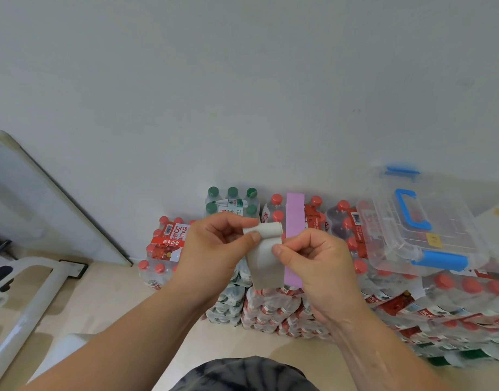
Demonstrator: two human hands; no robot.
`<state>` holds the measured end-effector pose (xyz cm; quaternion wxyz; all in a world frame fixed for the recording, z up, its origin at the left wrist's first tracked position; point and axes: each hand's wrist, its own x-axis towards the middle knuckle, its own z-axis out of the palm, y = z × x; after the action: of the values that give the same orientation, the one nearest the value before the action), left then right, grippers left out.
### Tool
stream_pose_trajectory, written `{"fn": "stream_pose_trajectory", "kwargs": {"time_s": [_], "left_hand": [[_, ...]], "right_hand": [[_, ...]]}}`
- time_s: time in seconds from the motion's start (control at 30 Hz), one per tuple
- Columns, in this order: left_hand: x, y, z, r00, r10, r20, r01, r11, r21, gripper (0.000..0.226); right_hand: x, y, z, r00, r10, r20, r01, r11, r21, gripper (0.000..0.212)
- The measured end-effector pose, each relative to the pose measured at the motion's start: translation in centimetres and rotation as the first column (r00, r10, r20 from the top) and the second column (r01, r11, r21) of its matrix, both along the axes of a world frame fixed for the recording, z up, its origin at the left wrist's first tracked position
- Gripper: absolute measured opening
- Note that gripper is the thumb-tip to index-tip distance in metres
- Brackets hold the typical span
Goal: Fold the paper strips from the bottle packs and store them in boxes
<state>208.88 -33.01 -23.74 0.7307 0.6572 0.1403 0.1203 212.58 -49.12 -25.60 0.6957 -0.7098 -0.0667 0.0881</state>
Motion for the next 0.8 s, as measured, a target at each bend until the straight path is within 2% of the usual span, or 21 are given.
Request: {"fn": "stream_pose_trajectory", "kwargs": {"time_s": [0.17, 0.3, 0.37, 0.47, 0.5, 0.63, 0.8], "left_hand": [[0.0, 0.0, -0.1, 0.998, -0.057, -0.001, 0.057, 0.998, 0.006, 0.035], [0.0, 0.1, -0.1, 0.996, -0.088, 0.014, 0.087, 0.994, 0.060, 0.038], [0.0, -0.1, 0.0, 0.996, -0.090, 0.014, 0.088, 0.993, 0.084, 0.037], [-0.1, -0.6, 0.3, 0.996, -0.093, 0.014, 0.092, 0.994, 0.058, 0.032], [-0.1, -0.8, 0.3, 0.995, -0.101, 0.017, 0.100, 0.994, 0.049, 0.031], [0.0, -1.0, 0.5, 0.991, -0.134, 0.022, 0.131, 0.987, 0.087, 0.034], [0.0, -0.9, 0.9, 0.987, -0.157, 0.016, 0.156, 0.985, 0.069, 0.033]], "right_hand": [[0.3, -0.2, -0.1, 1.000, -0.013, -0.003, 0.013, 1.000, 0.007, 0.024], [0.1, -0.5, 0.5, 0.998, -0.008, -0.066, 0.017, 0.991, 0.136, 0.011], [0.0, -0.5, 0.8, 0.999, -0.051, -0.015, 0.053, 0.993, 0.103, 0.014], [-0.4, -0.3, 1.0, 0.982, -0.130, 0.140, 0.134, 0.991, -0.019, 0.004], [-0.5, -0.3, 0.9, 0.976, -0.148, 0.162, 0.155, 0.987, -0.032, 0.009], [-0.9, 0.0, 1.1, 0.974, -0.137, 0.180, 0.143, 0.990, -0.021, 0.014], [-0.6, 0.0, 1.1, 0.984, -0.113, 0.141, 0.113, 0.994, 0.009, 0.009]]}}
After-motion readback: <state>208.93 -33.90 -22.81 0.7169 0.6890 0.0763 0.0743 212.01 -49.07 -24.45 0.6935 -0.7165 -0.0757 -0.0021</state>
